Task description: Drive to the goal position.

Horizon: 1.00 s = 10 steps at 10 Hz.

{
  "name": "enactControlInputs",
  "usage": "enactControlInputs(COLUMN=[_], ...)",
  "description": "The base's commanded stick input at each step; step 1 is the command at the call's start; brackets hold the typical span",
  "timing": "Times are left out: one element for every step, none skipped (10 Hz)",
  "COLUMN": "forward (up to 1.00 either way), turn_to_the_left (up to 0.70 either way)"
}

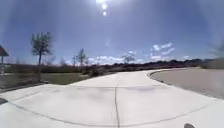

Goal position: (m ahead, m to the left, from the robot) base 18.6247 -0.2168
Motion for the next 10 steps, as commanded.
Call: enactControlInputs(forward=[1.00, 1.00, 1.00, 1.00, 1.00, 1.00, 1.00, 1.00, 1.00, 1.00], turn_to_the_left=[0.00, 0.00, 0.00, 0.00, 0.00, 0.00, 0.00, 0.00, 0.00, 0.00])
